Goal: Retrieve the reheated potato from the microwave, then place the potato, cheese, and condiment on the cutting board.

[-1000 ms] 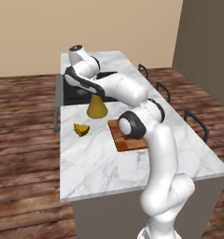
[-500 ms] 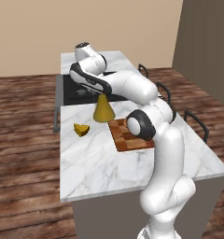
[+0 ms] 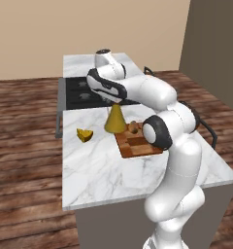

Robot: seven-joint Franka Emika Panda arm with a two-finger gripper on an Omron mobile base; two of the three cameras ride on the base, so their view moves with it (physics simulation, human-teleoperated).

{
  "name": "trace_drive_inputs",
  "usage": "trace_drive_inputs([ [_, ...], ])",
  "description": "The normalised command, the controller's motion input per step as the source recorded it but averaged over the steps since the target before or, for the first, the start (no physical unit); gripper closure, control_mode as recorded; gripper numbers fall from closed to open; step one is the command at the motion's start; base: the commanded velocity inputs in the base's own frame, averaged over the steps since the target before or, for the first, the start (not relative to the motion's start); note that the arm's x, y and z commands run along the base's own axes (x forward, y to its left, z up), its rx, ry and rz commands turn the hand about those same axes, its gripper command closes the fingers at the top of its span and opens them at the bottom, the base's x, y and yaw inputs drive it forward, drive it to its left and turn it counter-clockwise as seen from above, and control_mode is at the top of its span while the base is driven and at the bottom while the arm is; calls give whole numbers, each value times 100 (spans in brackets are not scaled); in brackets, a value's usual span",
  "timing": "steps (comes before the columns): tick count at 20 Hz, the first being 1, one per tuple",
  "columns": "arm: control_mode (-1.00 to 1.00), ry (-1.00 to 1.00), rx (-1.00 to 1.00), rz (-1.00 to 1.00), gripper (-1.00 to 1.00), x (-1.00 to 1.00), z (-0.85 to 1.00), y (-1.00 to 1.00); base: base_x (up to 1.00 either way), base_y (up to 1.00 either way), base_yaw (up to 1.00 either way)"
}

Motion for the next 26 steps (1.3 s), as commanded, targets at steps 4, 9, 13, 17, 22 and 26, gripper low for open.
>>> trace_drive_inputs([
  [4, -100, 0, 9, 0, 100, -1, -27, -46, 0, 0, 0],
  [9, -100, -1, 4, 0, 100, -2, -24, -45, 0, 0, 0],
  [13, -100, -3, 0, 0, 100, 0, -13, -23, 0, 0, 0],
  [17, -100, -2, 0, 0, 100, 0, -6, -19, 0, 0, 0],
  [22, -100, 0, 0, 0, 100, 4, -3, -14, 0, 0, 0],
  [26, -100, 0, 0, 0, 100, -2, 0, -8, 0, 0, 0],
])
